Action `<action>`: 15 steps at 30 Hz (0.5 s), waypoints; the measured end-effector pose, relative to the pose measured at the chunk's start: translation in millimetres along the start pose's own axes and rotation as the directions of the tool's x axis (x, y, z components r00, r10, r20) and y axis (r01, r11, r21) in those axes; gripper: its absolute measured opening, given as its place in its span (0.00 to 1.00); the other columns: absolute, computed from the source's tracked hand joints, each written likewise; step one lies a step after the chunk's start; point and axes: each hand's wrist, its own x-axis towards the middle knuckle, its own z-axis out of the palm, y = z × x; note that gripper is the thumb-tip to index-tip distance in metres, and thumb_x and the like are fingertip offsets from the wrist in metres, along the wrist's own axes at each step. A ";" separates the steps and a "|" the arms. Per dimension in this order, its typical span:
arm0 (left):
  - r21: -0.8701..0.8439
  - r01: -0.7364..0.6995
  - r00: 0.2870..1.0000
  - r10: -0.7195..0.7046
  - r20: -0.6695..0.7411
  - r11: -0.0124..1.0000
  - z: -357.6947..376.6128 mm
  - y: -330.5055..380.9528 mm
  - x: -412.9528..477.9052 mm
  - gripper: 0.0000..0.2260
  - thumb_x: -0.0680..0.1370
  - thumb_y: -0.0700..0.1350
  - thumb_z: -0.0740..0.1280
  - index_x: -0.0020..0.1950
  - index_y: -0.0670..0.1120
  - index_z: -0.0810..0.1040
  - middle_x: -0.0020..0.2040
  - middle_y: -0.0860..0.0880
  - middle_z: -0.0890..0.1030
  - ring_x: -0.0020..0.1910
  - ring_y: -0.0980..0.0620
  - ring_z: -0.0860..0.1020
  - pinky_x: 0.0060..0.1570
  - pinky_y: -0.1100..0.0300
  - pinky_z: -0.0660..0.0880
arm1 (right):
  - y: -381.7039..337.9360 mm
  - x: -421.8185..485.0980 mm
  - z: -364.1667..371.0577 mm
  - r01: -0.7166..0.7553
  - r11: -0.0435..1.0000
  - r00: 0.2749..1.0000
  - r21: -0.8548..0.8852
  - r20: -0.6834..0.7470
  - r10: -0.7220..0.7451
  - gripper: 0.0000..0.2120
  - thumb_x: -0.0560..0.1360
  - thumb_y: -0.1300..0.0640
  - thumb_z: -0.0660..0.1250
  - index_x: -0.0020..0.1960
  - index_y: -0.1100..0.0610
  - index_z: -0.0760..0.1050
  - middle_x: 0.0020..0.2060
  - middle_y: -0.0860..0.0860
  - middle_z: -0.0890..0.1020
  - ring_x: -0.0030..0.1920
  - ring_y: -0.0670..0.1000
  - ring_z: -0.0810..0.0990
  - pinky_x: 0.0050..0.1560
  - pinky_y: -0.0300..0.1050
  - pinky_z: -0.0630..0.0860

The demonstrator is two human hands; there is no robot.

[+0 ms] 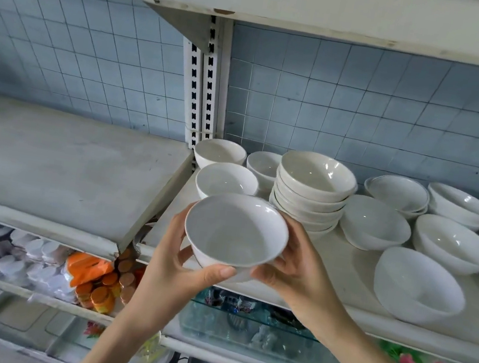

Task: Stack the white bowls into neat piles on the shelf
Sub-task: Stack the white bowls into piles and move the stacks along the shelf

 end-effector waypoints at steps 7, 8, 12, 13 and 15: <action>-0.019 0.004 0.998 -0.003 0.058 1.000 -11.0 2.6 -11.5 0.42 0.57 0.65 0.77 0.67 0.56 0.67 0.62 0.58 0.76 0.64 0.57 0.74 0.57 0.66 0.73 | 0.0 -15.7 16.8 0.001 1.000 1.000 0.017 -0.031 0.000 0.37 0.62 0.50 0.75 0.67 0.52 0.65 0.61 0.43 0.76 0.63 0.46 0.75 0.55 0.36 0.74; -0.017 -0.001 0.998 0.002 0.063 1.000 -11.6 2.6 -13.1 0.42 0.57 0.65 0.77 0.66 0.56 0.67 0.61 0.59 0.76 0.63 0.57 0.74 0.56 0.66 0.73 | -0.1 -18.9 18.5 0.002 1.000 0.999 0.011 -0.034 -0.001 0.37 0.62 0.49 0.75 0.67 0.52 0.65 0.62 0.44 0.76 0.63 0.46 0.75 0.55 0.36 0.74; 0.004 -0.021 0.998 0.021 0.063 1.000 -11.1 4.9 -16.1 0.42 0.54 0.67 0.77 0.64 0.59 0.68 0.60 0.60 0.76 0.62 0.58 0.74 0.55 0.66 0.74 | -3.4 -28.9 21.9 0.006 0.999 0.998 -0.033 -0.065 -0.008 0.36 0.64 0.46 0.75 0.68 0.50 0.64 0.63 0.43 0.76 0.66 0.47 0.73 0.59 0.38 0.72; 0.008 -0.030 0.998 0.029 0.060 1.000 -9.2 6.3 -15.5 0.42 0.54 0.67 0.77 0.64 0.59 0.68 0.60 0.60 0.76 0.62 0.57 0.74 0.55 0.64 0.74 | -5.2 -30.4 20.7 0.012 0.999 0.997 -0.049 -0.075 -0.015 0.36 0.64 0.46 0.75 0.68 0.50 0.64 0.63 0.43 0.75 0.66 0.47 0.72 0.60 0.38 0.72; 0.001 -0.045 0.997 0.045 0.063 0.999 -2.7 8.4 -13.9 0.42 0.53 0.68 0.76 0.64 0.59 0.67 0.61 0.60 0.76 0.63 0.57 0.74 0.58 0.60 0.73 | -8.3 -33.6 16.3 0.030 0.997 0.995 -0.074 -0.088 -0.037 0.37 0.65 0.47 0.74 0.69 0.50 0.62 0.64 0.43 0.74 0.66 0.47 0.72 0.61 0.39 0.72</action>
